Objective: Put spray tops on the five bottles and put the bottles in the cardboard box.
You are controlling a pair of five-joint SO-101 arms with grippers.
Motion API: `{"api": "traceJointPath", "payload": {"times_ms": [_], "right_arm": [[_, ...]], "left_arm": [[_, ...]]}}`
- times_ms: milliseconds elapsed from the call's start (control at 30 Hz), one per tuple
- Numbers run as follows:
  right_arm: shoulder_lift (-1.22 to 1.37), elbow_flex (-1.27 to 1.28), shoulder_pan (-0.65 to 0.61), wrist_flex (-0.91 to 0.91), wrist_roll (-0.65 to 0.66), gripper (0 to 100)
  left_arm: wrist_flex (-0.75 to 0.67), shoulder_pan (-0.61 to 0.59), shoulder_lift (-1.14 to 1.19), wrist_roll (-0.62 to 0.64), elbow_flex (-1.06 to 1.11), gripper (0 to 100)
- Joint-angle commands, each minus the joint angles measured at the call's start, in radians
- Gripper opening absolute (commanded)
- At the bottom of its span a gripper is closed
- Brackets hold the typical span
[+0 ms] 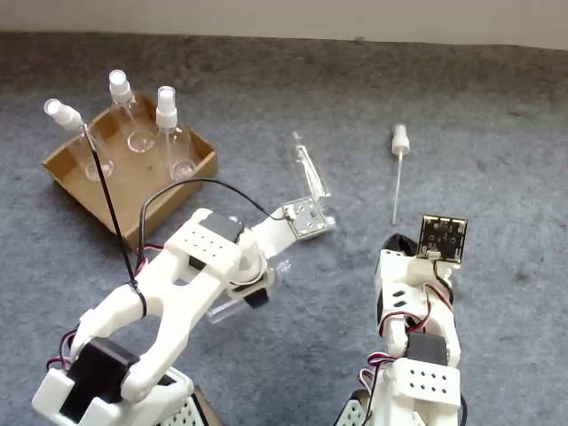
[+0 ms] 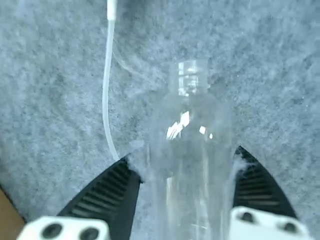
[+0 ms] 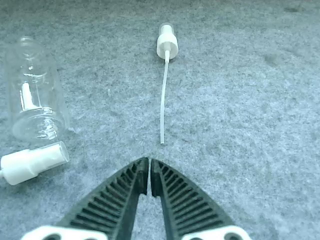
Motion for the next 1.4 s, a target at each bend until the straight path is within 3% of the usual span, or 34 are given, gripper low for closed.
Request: {"api": "traceJointPath", "payload": {"times_ms": [0,267,667,867,1133,1367], "right_arm": [[-0.012,-0.005,-0.010,-0.024,0.014,0.5],[-0.012,-0.005,-0.010,-0.024,0.014,0.5],[-0.012,-0.005,-0.010,-0.024,0.014,0.5],[-0.012,-0.005,-0.010,-0.024,0.014,0.5],[-0.012,-0.005,-0.010,-0.024,0.014,0.5],[-0.012,-0.005,-0.010,-0.025,0.014,0.5]], "left_arm": [[-0.054,0.048,-0.038,-0.008,-0.004,23],[-0.183,0.062,-0.038,-0.008,0.090,23],[-0.152,0.056,-0.038,-0.006,0.099,23],[-0.126,0.054,-0.038,-0.006,0.101,11],[-0.130,0.064,-0.051,-0.009,0.094,12],[-0.130,0.064,-0.236,-0.006,0.044,12]]}}
